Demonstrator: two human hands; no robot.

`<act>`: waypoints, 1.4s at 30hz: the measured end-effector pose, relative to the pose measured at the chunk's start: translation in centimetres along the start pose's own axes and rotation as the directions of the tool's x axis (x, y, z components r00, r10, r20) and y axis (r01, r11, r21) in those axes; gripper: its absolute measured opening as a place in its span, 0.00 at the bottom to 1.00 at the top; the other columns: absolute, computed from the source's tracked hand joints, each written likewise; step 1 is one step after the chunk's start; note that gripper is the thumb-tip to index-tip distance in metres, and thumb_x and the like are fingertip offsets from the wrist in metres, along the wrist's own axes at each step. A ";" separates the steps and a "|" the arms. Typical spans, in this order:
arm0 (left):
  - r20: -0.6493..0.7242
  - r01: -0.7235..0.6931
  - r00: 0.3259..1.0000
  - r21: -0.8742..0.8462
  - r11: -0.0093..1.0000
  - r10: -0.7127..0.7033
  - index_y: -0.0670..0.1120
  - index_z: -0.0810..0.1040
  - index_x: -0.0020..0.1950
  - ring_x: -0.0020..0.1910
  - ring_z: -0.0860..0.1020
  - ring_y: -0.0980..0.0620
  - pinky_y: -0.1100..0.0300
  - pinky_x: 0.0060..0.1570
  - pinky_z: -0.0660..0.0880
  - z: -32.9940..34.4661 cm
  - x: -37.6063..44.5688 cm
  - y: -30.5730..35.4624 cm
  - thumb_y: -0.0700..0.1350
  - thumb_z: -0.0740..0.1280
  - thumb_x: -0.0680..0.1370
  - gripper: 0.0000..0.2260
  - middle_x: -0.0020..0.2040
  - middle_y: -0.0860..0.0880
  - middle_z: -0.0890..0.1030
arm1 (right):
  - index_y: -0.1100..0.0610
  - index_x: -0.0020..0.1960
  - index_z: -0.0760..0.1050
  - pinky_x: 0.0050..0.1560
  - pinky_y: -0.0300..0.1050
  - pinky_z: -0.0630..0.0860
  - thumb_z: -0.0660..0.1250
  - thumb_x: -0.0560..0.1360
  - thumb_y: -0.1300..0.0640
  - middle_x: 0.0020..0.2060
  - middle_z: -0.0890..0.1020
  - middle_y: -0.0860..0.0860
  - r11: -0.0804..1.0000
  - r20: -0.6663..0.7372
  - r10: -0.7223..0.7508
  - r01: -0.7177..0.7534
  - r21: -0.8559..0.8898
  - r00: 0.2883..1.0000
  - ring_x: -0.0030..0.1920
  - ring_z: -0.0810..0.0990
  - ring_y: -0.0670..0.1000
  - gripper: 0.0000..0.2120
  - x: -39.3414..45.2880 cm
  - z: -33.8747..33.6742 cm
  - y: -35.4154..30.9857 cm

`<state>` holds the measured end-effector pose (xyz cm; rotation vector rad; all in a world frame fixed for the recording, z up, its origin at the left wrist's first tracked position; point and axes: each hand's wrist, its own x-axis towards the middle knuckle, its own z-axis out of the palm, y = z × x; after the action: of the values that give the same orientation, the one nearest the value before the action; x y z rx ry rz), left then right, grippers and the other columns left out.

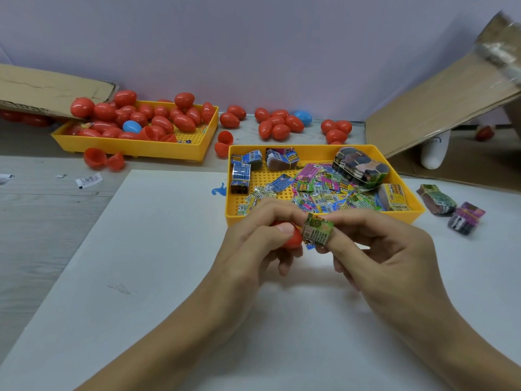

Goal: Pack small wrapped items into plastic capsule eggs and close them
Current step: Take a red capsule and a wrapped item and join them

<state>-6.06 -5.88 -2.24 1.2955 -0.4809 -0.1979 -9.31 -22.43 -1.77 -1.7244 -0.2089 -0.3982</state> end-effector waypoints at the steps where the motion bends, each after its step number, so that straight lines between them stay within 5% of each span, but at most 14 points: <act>1: 0.004 -0.013 1.000 0.025 1.000 0.013 0.44 0.80 0.45 0.38 0.74 0.45 0.59 0.35 0.71 0.0 0.0 -0.1 0.47 0.64 0.70 0.10 0.47 0.49 0.76 | 0.47 0.46 0.83 0.28 0.33 0.71 0.71 0.72 0.57 0.32 0.83 0.48 1.000 0.004 0.006 -0.006 -0.012 1.000 0.29 0.78 0.45 0.07 0.0 0.0 0.0; 8: -0.014 -0.071 0.997 0.218 0.973 0.076 0.43 0.78 0.45 0.43 0.76 0.55 0.64 0.41 0.72 0.3 -0.2 -0.4 0.48 0.69 0.71 0.09 0.48 0.54 0.77 | 0.47 0.44 0.83 0.26 0.42 0.73 0.69 0.69 0.45 0.37 0.81 0.50 0.998 0.016 0.021 -0.020 -0.065 1.000 0.35 0.77 0.47 0.08 0.2 -0.2 -0.3; 13: 0.004 -0.102 0.995 0.234 0.967 0.104 0.40 0.77 0.45 0.45 0.76 0.56 0.67 0.43 0.73 0.4 -0.2 -0.3 0.46 0.69 0.73 0.10 0.48 0.50 0.76 | 0.49 0.46 0.84 0.25 0.43 0.77 0.70 0.73 0.56 0.38 0.84 0.50 1.000 -0.009 0.018 -0.018 0.006 1.000 0.34 0.82 0.50 0.05 0.1 -0.1 -0.2; 16: 0.018 -0.131 0.991 0.280 0.951 0.131 0.42 0.77 0.45 0.50 0.76 0.56 0.67 0.49 0.73 0.6 -0.2 -0.3 0.46 0.68 0.73 0.08 0.49 0.49 0.76 | 0.48 0.50 0.85 0.24 0.41 0.76 0.68 0.74 0.64 0.35 0.85 0.52 1.000 -0.023 -0.010 0.010 0.018 1.000 0.31 0.83 0.52 0.14 -0.1 -0.1 -0.1; 21: 0.026 -0.129 0.992 0.282 0.951 0.127 0.43 0.77 0.46 0.51 0.76 0.56 0.67 0.49 0.73 0.6 -0.4 -0.2 0.47 0.68 0.73 0.07 0.51 0.50 0.75 | 0.46 0.48 0.85 0.23 0.39 0.74 0.72 0.72 0.55 0.34 0.84 0.51 0.999 -0.043 -0.026 0.027 0.024 0.999 0.30 0.82 0.51 0.07 0.0 -0.1 -0.5; 27: 0.041 -0.132 0.991 0.251 0.959 0.126 0.40 0.78 0.46 0.49 0.76 0.54 0.66 0.47 0.72 0.7 -0.4 0.0 0.45 0.69 0.73 0.08 0.51 0.47 0.75 | 0.49 0.47 0.85 0.28 0.44 0.79 0.72 0.69 0.53 0.48 0.85 0.50 0.995 -0.016 0.026 -0.024 0.098 1.000 0.43 0.85 0.52 0.07 0.1 -0.3 -1.0; 32: 0.053 -0.147 0.989 0.259 0.955 0.138 0.39 0.78 0.44 0.47 0.76 0.51 0.63 0.45 0.74 0.8 -0.5 0.2 0.44 0.69 0.73 0.08 0.50 0.47 0.74 | 0.53 0.46 0.86 0.22 0.42 0.74 0.76 0.69 0.60 0.36 0.85 0.55 0.978 0.025 0.113 -0.116 0.175 0.993 0.29 0.81 0.49 0.07 0.3 -0.2 -0.9; 39: -0.011 -0.089 0.996 0.217 0.972 0.093 0.53 0.76 0.56 0.46 0.75 0.55 0.64 0.44 0.72 0.4 -0.7 0.2 0.48 0.66 0.71 0.13 0.50 0.54 0.77 | 0.55 0.46 0.85 0.22 0.41 0.74 0.70 0.73 0.68 0.32 0.83 0.56 0.991 -0.043 0.061 -0.056 0.119 0.997 0.28 0.80 0.51 0.10 0.3 -0.3 -0.4; 42: -0.041 -0.086 0.995 0.135 0.987 0.092 0.56 0.71 0.58 0.46 0.75 0.51 0.59 0.40 0.72 0.4 -0.6 -0.1 0.40 0.62 0.72 0.17 0.49 0.54 0.77 | 0.52 0.46 0.85 0.22 0.40 0.74 0.68 0.74 0.72 0.33 0.83 0.54 0.996 -0.055 0.043 -0.039 0.077 0.998 0.29 0.80 0.50 0.16 0.2 -0.3 -0.3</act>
<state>-6.74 -5.98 -2.36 1.4025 -0.5170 -0.0612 -9.31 -22.65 -1.36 -1.6381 -0.1453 -0.4036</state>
